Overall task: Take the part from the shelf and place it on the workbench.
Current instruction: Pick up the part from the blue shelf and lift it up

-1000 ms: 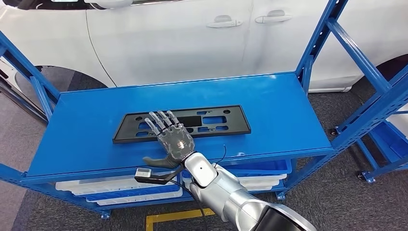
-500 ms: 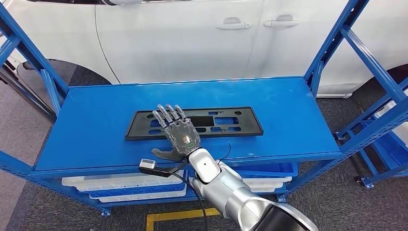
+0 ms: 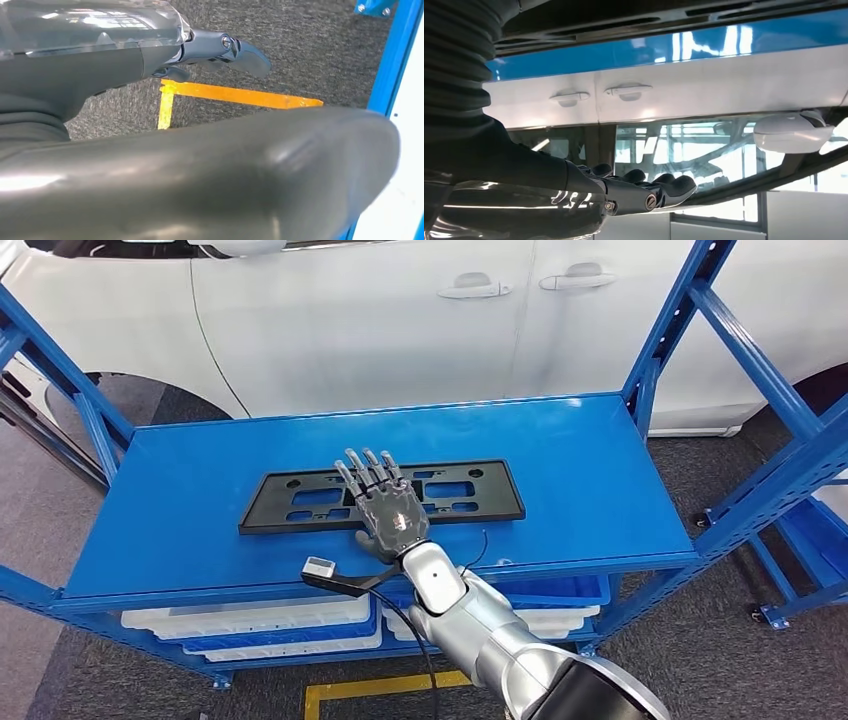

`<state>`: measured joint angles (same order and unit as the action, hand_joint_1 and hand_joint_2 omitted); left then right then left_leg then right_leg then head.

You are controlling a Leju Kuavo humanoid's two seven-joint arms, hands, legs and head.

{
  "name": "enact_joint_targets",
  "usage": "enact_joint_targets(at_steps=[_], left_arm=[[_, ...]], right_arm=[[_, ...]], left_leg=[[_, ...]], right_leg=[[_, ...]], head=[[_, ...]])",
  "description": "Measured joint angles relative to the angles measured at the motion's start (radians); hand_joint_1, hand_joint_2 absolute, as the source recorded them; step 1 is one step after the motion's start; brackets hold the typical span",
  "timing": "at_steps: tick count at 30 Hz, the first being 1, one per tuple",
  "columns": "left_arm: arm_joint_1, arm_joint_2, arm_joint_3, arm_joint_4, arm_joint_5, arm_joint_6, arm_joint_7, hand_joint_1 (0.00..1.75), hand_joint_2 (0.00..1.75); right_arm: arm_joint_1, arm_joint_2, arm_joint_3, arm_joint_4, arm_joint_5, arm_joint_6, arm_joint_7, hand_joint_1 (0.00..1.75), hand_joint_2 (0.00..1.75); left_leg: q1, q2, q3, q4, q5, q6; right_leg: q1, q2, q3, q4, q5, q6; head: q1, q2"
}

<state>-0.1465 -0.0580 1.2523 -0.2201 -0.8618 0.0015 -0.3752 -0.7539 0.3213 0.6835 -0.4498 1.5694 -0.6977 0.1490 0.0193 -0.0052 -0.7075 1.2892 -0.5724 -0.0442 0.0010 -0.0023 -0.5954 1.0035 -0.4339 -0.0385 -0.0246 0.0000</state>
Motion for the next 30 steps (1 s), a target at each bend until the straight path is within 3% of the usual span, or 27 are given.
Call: enact_joint_targets(at_steps=[1,2,4,6,10,12,14,15,16,17,19,21,24,26,29,30], left_arm=[[0.001,0.0,-0.001,0.0,0.0,0.0,0.001,0.0,0.0],[0.001,0.0,-0.002,0.0,0.0,0.0,0.001,0.0,0.0],[-0.001,0.001,-0.004,0.0,0.0,0.0,0.001,0.0,0.0],[-0.004,0.002,-0.005,0.0,0.0,-0.001,0.001,0.0,0.0],[-0.002,0.004,-0.006,0.0,0.0,-0.004,-0.001,0.0,0.0],[-0.004,0.004,-0.006,0.0,0.0,-0.005,-0.002,0.0,0.0],[-0.004,0.004,-0.006,0.0,0.001,-0.006,-0.003,0.0,0.0],[-0.003,0.004,-0.006,0.0,0.002,-0.006,-0.003,0.0,0.0],[-0.002,0.004,-0.006,0.0,0.003,-0.007,-0.004,0.0,0.0],[-0.001,0.003,-0.006,0.0,0.003,-0.008,-0.005,0.0,0.0],[0.0,0.001,-0.006,0.0,0.004,-0.008,-0.008,0.0,0.0],[-0.001,0.0,-0.006,0.0,0.007,-0.008,-0.012,0.0,0.0],[0.0,0.0,-0.006,0.0,0.012,-0.008,-0.014,0.0,0.0],[0.0,-0.001,-0.006,0.0,0.014,-0.009,-0.015,0.0,0.0],[0.001,-0.001,-0.006,0.0,0.016,-0.011,-0.016,0.0,0.0],[0.003,-0.001,-0.006,0.0,0.016,-0.012,-0.016,0.0,0.0]], right_arm=[[0.0,-0.002,0.001,0.003,0.0,0.0,0.002,0.0,1.75],[0.0,-0.004,0.002,0.005,0.001,0.0,0.004,0.0,1.75],[-0.002,-0.006,0.006,0.009,0.001,0.0,0.007,0.0,1.75],[-0.006,-0.008,0.016,0.015,0.001,0.0,0.014,0.0,1.75],[-0.012,-0.014,0.059,0.031,0.002,0.0,0.03,0.0,1.75],[-0.017,-0.017,0.086,0.039,0.002,0.0,0.035,0.0,1.75],[-0.019,-0.022,0.114,0.049,0.002,0.0,0.038,0.0,1.75],[-0.017,-0.024,0.126,0.054,0.002,0.0,0.038,0.0,1.75],[-0.017,-0.027,0.138,0.059,0.002,0.0,0.038,0.0,1.75],[-0.018,-0.028,0.148,0.063,0.002,0.0,0.038,0.0,1.75],[-0.022,-0.029,0.164,0.068,0.002,0.0,0.038,0.0,1.75],[-0.027,-0.029,0.176,0.07,0.002,0.0,0.038,0.0,1.75],[-0.03,-0.029,0.189,0.075,0.002,0.0,0.038,0.0,1.75],[-0.032,-0.028,0.195,0.076,0.002,0.0,0.038,0.0,1.75],[-0.033,-0.028,0.205,0.078,0.002,0.0,0.038,0.0,1.75],[-0.032,-0.028,0.207,0.079,0.002,0.0,0.038,0.0,1.75]], left_leg=[[0.0,0.0,0.002,-0.004,0.014,0.001],[0.0,0.0,0.026,-0.052,0.046,0.004],[-0.003,0.003,0.098,-0.2,0.112,0.015],[-0.009,0.005,0.137,-0.285,0.134,0.026],[-0.008,0.003,0.142,-0.303,0.139,0.044],[-0.004,0.005,0.144,-0.31,0.144,0.053],[-0.005,0.004,0.144,-0.31,0.144,0.056],[-0.005,0.004,0.143,-0.309,0.143,0.056],[-0.005,0.003,0.143,-0.307,0.142,0.056],[-0.005,0.001,0.143,-0.304,0.141,0.054],[-0.005,-0.001,0.143,-0.296,0.134,0.048],[-0.007,-0.003,0.14,-0.287,0.128,0.039],[-0.006,-0.003,0.139,-0.288,0.126,0.022],[-0.003,-0.001,0.127,-0.257,0.101,0.011],[-0.001,0.0,0.044,-0.075,0.01,0.001],[0.0,0.0,0.017,-0.019,-0.008,0.0]], right_leg=[[0.001,0.0,0.001,0.0,0.0,0.0],[0.002,0.0,0.002,0.0,0.0,0.0],[0.005,0.001,0.005,0.001,-0.002,0.002],[0.007,0.001,0.002,0.002,-0.001,0.01],[0.005,0.001,-0.007,0.017,-0.012,0.032],[0.002,0.002,-0.045,0.101,-0.063,0.042],[-0.002,0.002,-0.112,0.241,-0.124,0.048],[-0.004,0.002,-0.137,0.29,-0.138,0.05],[-0.007,0.002,-0.144,0.3,-0.13,0.052],[-0.009,0.002,-0.13,0.269,-0.105,0.052],[-0.012,0.003,-0.062,0.128,-0.036,0.05],[-0.01,0.004,-0.016,0.032,-0.005,0.042],[-0.006,0.004,-0.013,0.017,-0.003,0.025],[-0.009,0.003,-0.01,0.01,0.0,0.012],[-0.008,0.001,-0.009,0.007,0.001,0.004],[-0.006,0.001,-0.009,0.007,0.001,0.003]], head=[[0.0,0.0],[0.0,0.0],[0.0,0.0],[0.001,0.0],[0.001,0.0],[0.003,0.0],[0.003,0.0],[0.003,0.0],[0.003,0.0],[0.003,0.0],[0.003,0.0],[0.002,0.0],[0.002,0.0],[0.001,0.0],[0.001,0.0],[0.001,0.0]])
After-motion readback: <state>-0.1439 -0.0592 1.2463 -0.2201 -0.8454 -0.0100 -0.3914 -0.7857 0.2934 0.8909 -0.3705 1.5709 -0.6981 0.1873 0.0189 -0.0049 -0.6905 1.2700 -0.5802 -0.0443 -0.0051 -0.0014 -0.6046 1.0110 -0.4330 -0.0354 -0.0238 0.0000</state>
